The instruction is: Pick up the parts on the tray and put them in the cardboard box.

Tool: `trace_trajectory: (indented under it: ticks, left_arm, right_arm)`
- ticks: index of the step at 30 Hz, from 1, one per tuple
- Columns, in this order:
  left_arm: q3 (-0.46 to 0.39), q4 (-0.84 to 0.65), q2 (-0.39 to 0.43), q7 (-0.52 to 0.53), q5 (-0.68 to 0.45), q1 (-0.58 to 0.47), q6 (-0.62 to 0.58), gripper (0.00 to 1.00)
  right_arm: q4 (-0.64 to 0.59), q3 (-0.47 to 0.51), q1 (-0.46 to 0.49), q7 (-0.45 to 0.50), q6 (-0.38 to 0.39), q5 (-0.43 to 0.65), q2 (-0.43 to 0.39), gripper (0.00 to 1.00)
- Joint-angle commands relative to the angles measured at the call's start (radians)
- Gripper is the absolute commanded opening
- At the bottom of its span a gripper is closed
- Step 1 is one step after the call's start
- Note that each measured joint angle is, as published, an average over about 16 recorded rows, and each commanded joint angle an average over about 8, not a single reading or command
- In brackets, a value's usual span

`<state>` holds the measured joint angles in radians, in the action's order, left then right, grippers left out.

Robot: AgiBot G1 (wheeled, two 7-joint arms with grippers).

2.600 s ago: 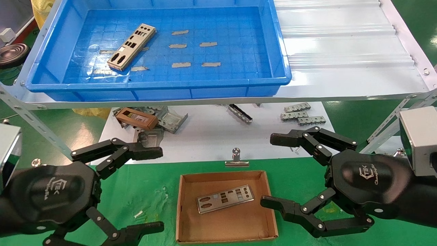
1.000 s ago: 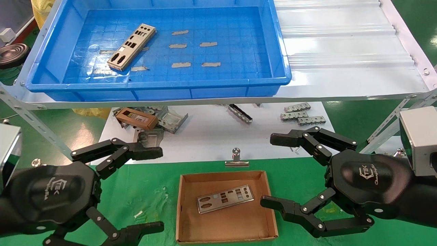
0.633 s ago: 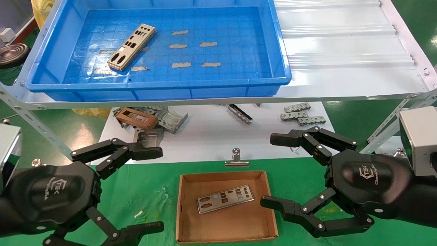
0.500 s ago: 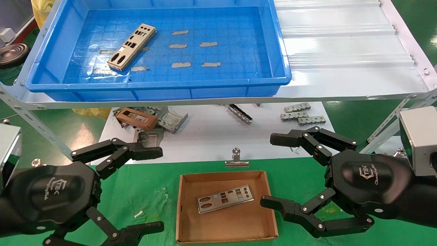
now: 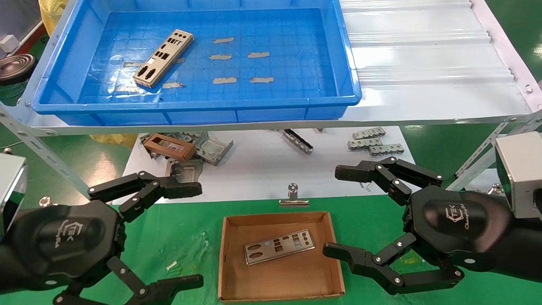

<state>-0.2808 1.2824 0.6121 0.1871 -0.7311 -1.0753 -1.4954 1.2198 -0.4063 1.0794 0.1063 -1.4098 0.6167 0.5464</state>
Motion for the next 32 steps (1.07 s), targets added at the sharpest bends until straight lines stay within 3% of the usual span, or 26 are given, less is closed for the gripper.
trace_trajectory:
  ticks: [1,32]
  left_arm:
    - [0.0,0.0,0.0,0.0,0.0,0.0,0.0,1.0]
    - [0.0,0.0,0.0,0.0,0.0,0.0,0.0,1.0]
  right_arm:
    - [0.0,0.0,0.0,0.0,0.0,0.0,0.0,1.0]
    - [0.0,0.0,0.0,0.0,0.0,0.0,0.0,1.0]
